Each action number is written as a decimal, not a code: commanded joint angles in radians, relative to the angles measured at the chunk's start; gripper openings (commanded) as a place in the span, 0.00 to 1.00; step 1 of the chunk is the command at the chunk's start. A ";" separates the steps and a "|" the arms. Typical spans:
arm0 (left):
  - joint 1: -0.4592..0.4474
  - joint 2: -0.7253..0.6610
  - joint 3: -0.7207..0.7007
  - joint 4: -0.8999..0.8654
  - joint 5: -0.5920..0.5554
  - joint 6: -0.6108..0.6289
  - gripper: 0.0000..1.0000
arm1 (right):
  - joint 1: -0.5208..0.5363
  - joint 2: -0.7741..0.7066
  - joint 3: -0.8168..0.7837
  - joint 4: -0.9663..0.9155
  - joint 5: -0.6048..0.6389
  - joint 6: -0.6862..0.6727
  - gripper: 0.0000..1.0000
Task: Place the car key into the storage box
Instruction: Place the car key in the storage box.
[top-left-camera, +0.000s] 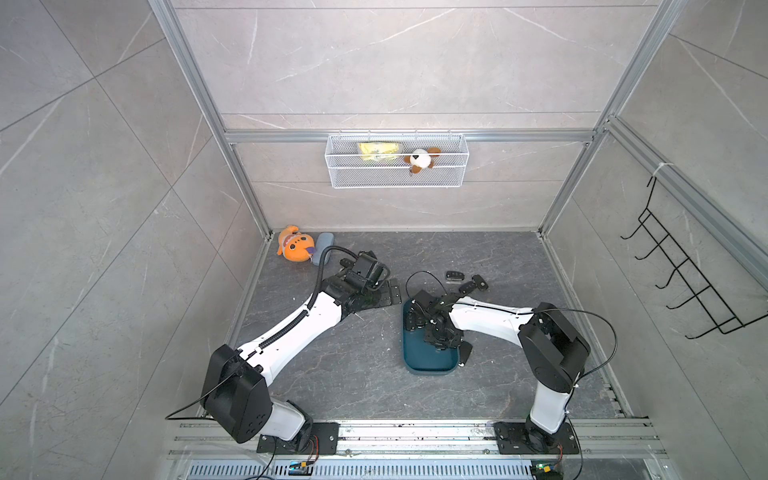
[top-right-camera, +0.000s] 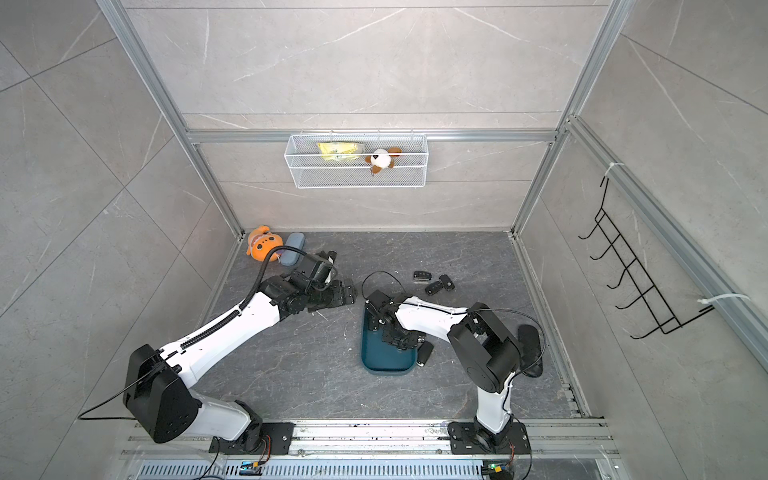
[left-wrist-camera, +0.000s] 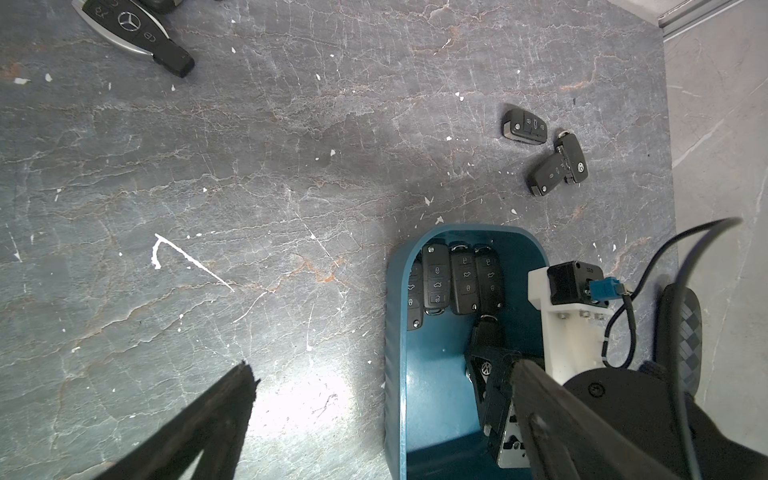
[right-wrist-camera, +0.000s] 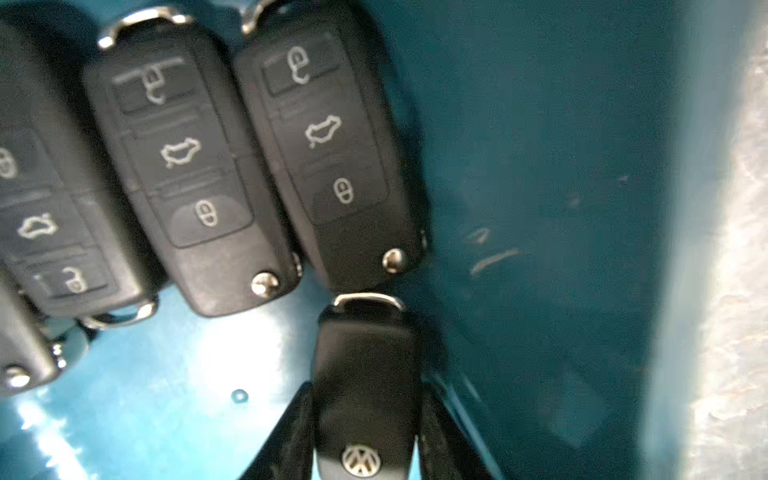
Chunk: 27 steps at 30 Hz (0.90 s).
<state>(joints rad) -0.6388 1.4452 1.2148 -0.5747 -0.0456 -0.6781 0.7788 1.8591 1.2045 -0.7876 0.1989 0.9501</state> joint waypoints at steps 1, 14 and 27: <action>0.005 -0.011 0.012 0.006 0.015 0.000 1.00 | -0.005 0.019 0.013 -0.035 0.029 0.001 0.46; 0.007 -0.002 0.020 0.011 0.026 0.001 1.00 | 0.003 0.010 0.053 -0.102 0.084 -0.011 0.45; 0.014 0.012 0.028 0.015 0.039 0.007 1.00 | 0.014 0.033 0.081 -0.149 0.127 -0.034 0.42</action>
<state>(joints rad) -0.6323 1.4544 1.2148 -0.5743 -0.0227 -0.6777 0.7879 1.8793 1.2701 -0.8871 0.2974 0.9245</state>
